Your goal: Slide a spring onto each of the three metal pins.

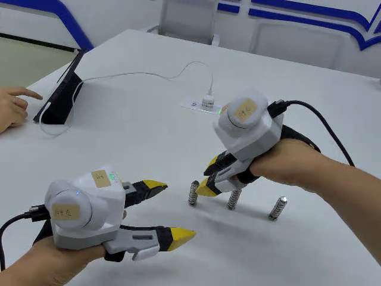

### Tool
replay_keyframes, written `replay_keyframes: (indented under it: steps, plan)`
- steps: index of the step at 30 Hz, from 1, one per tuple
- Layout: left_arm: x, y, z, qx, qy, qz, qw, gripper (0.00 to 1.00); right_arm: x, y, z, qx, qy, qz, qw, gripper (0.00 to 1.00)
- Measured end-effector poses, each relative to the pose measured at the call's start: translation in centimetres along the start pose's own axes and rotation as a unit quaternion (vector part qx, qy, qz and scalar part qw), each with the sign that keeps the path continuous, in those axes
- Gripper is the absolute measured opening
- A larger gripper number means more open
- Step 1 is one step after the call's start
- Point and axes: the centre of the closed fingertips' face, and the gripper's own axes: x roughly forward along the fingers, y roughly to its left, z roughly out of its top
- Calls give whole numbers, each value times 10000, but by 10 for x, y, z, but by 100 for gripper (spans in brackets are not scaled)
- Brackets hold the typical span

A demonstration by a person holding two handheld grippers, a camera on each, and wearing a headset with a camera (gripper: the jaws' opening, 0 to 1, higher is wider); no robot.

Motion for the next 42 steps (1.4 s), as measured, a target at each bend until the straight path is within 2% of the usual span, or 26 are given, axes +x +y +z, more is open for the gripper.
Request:
replay_keyframes:
  steps: [8,13,21,24,31,35,39,42]
  plan:
    - [0,2,3,32,5,34,10000,62,-32,-7,-3,267,-492,-312,9979,30]
    - [0,4,4,43,13,57,10000,63,-53,-12,-14,458,-771,-574,9943,33]
    - [2,6,5,77,39,47,10000,64,-86,-21,-43,867,-1190,-1005,9840,38]
    - [2,6,6,86,46,51,9999,65,-95,-20,-54,988,-1324,-1108,9800,41]
    - [2,7,6,80,57,46,9999,66,-104,-15,-88,1275,-1335,-1288,9743,43]
    - [1,5,4,105,83,39,9999,67,-105,-10,-99,1377,-1368,-1317,9721,44]
    - [-1,4,2,108,108,31,9999,68,-107,-7,-108,1478,-1544,-1380,9671,46]
    - [-2,4,2,95,105,35,9999,68,-106,-5,-115,1466,-1606,-1429,9656,49]
